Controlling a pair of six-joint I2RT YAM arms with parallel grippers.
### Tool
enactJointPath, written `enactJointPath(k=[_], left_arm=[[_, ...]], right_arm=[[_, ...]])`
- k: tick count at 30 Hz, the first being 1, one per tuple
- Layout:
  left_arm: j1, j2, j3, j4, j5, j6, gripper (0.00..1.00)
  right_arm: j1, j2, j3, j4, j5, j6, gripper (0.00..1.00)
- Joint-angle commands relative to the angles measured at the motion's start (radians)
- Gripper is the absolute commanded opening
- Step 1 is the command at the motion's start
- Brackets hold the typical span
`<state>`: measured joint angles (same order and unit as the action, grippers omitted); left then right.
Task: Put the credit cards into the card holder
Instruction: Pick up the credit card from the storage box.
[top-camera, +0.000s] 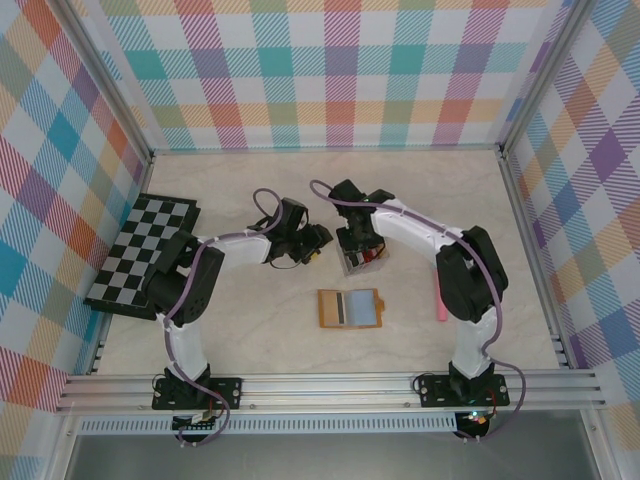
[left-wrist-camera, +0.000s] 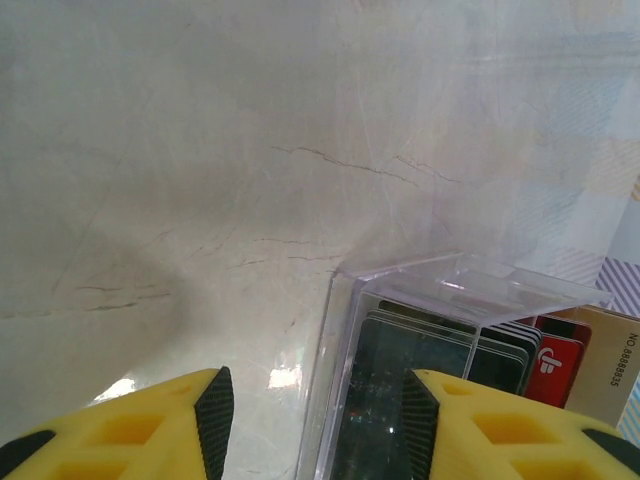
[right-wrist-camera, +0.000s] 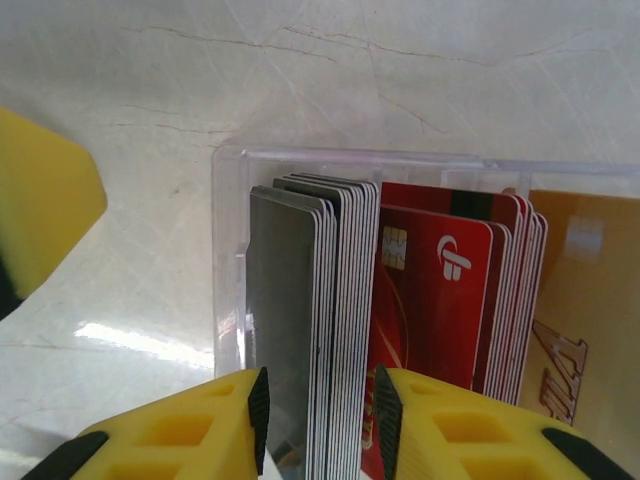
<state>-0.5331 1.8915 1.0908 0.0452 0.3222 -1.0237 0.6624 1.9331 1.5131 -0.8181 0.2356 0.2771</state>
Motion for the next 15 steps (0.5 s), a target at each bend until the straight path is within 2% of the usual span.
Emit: enactJointPath(k=[1, 9, 15], left_arm=[[0.010, 0.004, 0.019, 0.009, 0.007, -0.013, 0.50], [0.018, -0.010, -0.004, 0.003, -0.006, -0.016, 0.51], [0.019, -0.010, -0.003, 0.004, -0.001, -0.016, 0.51]], right_arm=[[0.022, 0.028, 0.032, -0.027, 0.079, -0.023, 0.37], [0.057, 0.064, 0.034, -0.035, 0.216, -0.044, 0.38], [0.059, 0.045, 0.026, -0.033, 0.266, -0.062, 0.32]])
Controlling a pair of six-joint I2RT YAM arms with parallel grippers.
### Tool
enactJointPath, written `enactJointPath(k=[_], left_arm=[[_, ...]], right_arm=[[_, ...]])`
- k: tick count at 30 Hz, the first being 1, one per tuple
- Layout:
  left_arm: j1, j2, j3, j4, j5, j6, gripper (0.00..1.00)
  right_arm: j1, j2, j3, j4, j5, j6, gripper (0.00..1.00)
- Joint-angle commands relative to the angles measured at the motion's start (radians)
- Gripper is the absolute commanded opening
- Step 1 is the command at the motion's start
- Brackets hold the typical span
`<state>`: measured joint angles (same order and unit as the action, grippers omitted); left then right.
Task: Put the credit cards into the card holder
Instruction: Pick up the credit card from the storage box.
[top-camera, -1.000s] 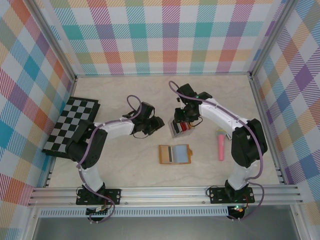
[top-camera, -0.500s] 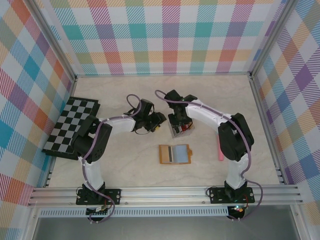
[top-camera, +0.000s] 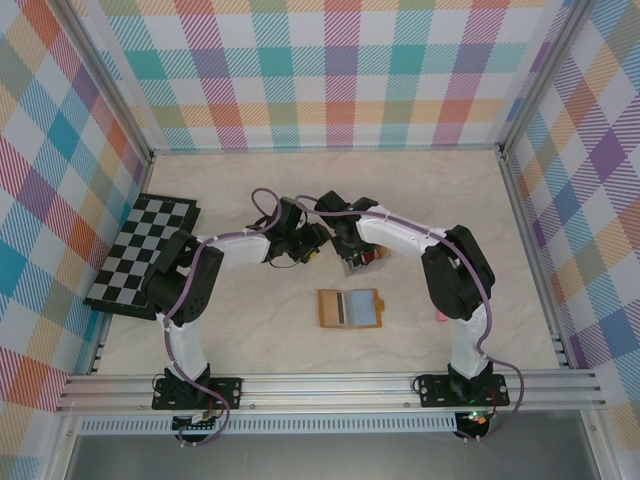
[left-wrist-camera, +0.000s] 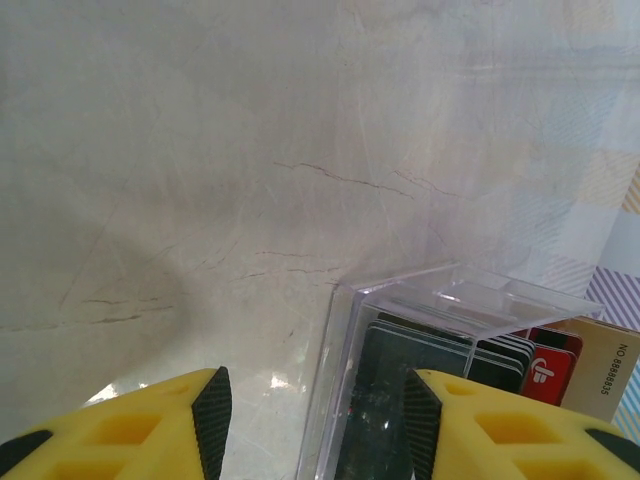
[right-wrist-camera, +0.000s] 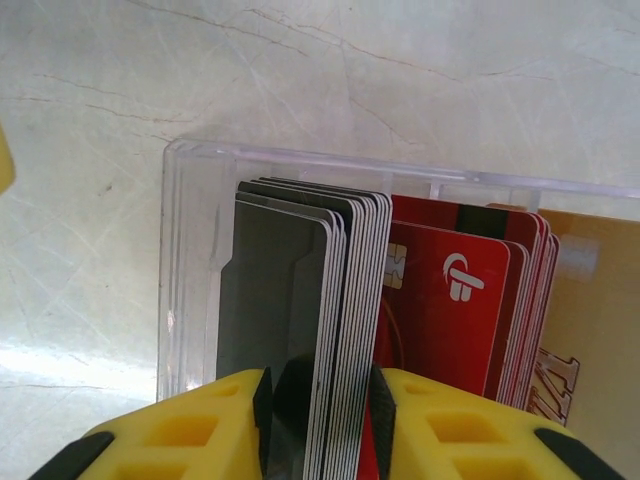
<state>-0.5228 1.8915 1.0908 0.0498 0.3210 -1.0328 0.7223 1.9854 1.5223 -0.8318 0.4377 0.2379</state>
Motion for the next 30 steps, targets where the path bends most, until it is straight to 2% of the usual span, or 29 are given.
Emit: enactJointPath(k=[1, 30], left_arm=[[0.009, -0.008, -0.004, 0.001, 0.003, -0.007, 0.51], [0.009, -0.010, -0.017, 0.015, 0.012, -0.015, 0.51]], right_arm=[[-0.001, -0.010, 0.016, -0.020, 0.066, -0.023, 0.32], [-0.001, -0.044, 0.006, -0.023, 0.090, -0.018, 0.25]])
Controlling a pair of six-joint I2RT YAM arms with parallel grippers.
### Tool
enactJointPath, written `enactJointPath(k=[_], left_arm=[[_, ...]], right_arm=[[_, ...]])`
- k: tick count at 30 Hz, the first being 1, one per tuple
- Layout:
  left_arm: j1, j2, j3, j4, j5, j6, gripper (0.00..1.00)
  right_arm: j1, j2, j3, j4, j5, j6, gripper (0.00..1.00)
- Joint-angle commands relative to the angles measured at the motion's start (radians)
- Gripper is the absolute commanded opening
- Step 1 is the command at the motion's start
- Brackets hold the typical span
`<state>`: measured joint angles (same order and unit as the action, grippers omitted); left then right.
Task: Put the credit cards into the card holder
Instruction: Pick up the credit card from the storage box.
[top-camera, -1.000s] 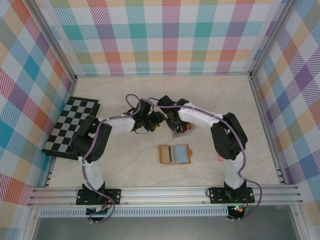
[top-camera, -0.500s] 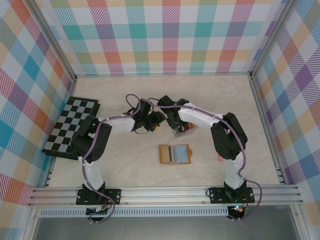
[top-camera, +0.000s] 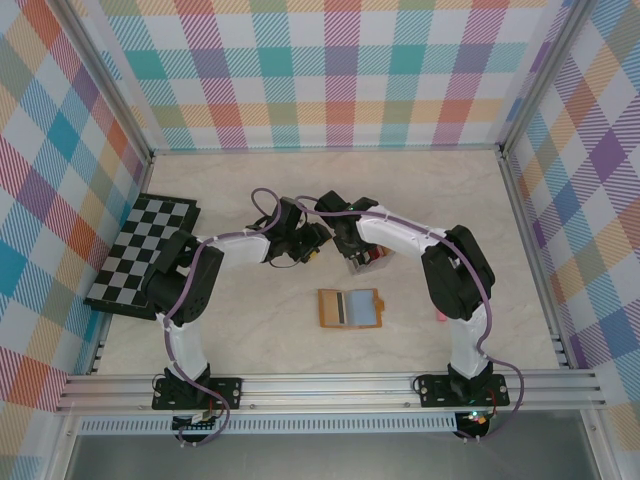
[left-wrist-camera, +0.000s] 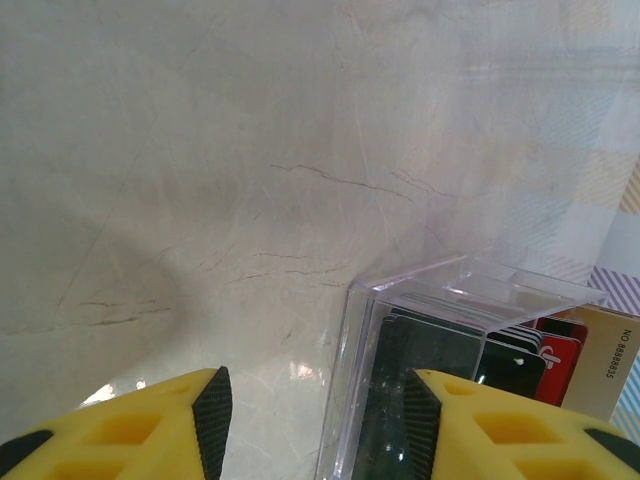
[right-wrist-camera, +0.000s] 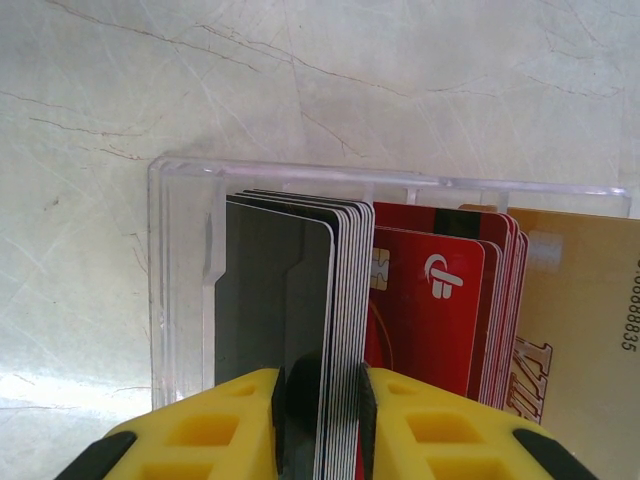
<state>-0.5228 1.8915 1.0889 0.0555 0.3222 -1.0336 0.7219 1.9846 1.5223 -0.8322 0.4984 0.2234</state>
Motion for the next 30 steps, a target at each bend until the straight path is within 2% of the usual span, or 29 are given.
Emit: enactJointPath(k=[1, 13, 15, 20, 30], left_arm=[[0.009, -0.009, -0.015, 0.009, 0.011, -0.012, 0.51], [0.009, -0.008, -0.012, 0.011, 0.013, -0.014, 0.50], [0.009, -0.006, -0.012, 0.011, 0.015, -0.014, 0.50], [0.009, -0.006, -0.008, 0.008, 0.016, -0.012, 0.50], [0.009, -0.028, -0.019, 0.008, 0.028, 0.000, 0.50]], right_arm=[[-0.001, -0.045, 0.006, -0.023, 0.029, -0.004, 0.25], [-0.002, -0.049, 0.005, -0.023, 0.031, -0.006, 0.21], [-0.002, -0.050, 0.006, -0.025, 0.030, -0.005, 0.18], [-0.002, -0.075, 0.016, -0.039, 0.021, 0.003, 0.15], [-0.002, -0.122, 0.021, -0.056, -0.067, 0.030, 0.09]])
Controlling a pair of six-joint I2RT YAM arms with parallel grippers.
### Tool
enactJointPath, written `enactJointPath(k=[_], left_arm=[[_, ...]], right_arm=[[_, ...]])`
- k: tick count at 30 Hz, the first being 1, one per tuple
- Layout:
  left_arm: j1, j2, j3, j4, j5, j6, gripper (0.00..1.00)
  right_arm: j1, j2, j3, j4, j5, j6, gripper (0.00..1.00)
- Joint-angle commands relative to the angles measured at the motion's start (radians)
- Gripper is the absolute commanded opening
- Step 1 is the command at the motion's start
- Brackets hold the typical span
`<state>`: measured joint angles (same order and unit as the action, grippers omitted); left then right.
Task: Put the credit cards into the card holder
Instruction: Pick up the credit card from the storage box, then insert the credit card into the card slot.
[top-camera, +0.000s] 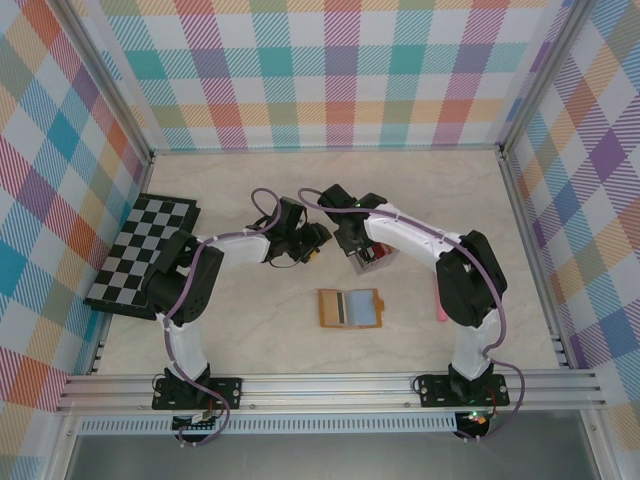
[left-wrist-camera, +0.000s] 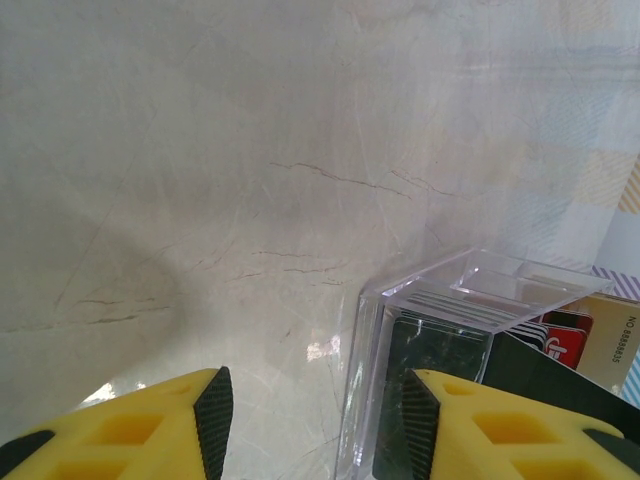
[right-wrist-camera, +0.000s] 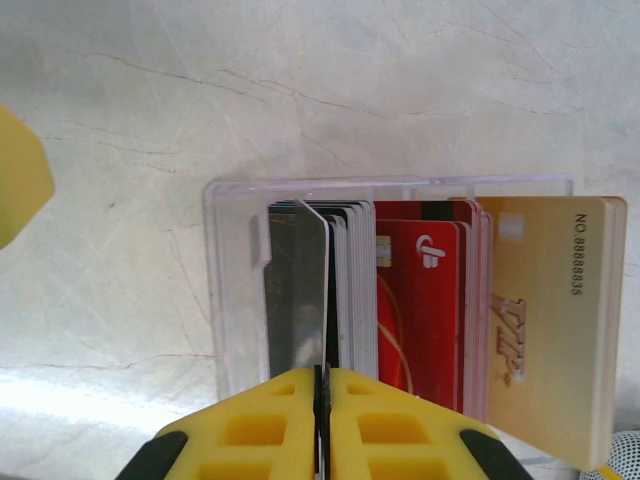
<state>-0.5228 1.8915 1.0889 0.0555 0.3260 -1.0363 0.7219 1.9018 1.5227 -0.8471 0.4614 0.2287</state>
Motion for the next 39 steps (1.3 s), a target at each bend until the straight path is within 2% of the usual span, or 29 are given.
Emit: enactJointPath(k=[1, 6, 12, 18, 21, 25, 30, 34, 39], left_arm=[[0.009, -0.033, -0.023, 0.013, 0.028, 0.004, 0.50], [0.009, -0.095, -0.060, 0.055, 0.042, 0.025, 0.50], [0.009, -0.180, -0.148, 0.205, 0.097, 0.003, 0.54], [0.009, -0.226, -0.221, 0.438, 0.240, -0.061, 0.62], [0.006, -0.223, -0.234, 0.571, 0.323, -0.113, 0.64], [-0.009, -0.209, -0.223, 0.652, 0.402, -0.143, 0.65], [-0.038, -0.197, -0.221, 0.676, 0.419, -0.145, 0.60], [-0.046, -0.208, -0.243, 0.696, 0.399, -0.157, 0.49], [-0.053, -0.224, -0.256, 0.702, 0.402, -0.155, 0.28]], right_arm=[[-0.004, -0.047, 0.021, -0.043, -0.049, 0.029, 0.08], [-0.040, -0.165, -0.011, 0.006, -0.224, 0.085, 0.05], [-0.171, -0.318, -0.143, 0.151, -0.572, 0.176, 0.04], [-0.363, -0.435, -0.356, 0.434, -0.999, 0.354, 0.04], [-0.415, -0.454, -0.423, 0.537, -1.129, 0.416, 0.04], [-0.441, -0.472, -0.495, 0.654, -1.223, 0.483, 0.04], [-0.445, -0.482, -0.544, 0.718, -1.274, 0.522, 0.04], [-0.446, -0.498, -0.570, 0.729, -1.276, 0.530, 0.04], [-0.446, -0.501, -0.590, 0.737, -1.280, 0.539, 0.05]])
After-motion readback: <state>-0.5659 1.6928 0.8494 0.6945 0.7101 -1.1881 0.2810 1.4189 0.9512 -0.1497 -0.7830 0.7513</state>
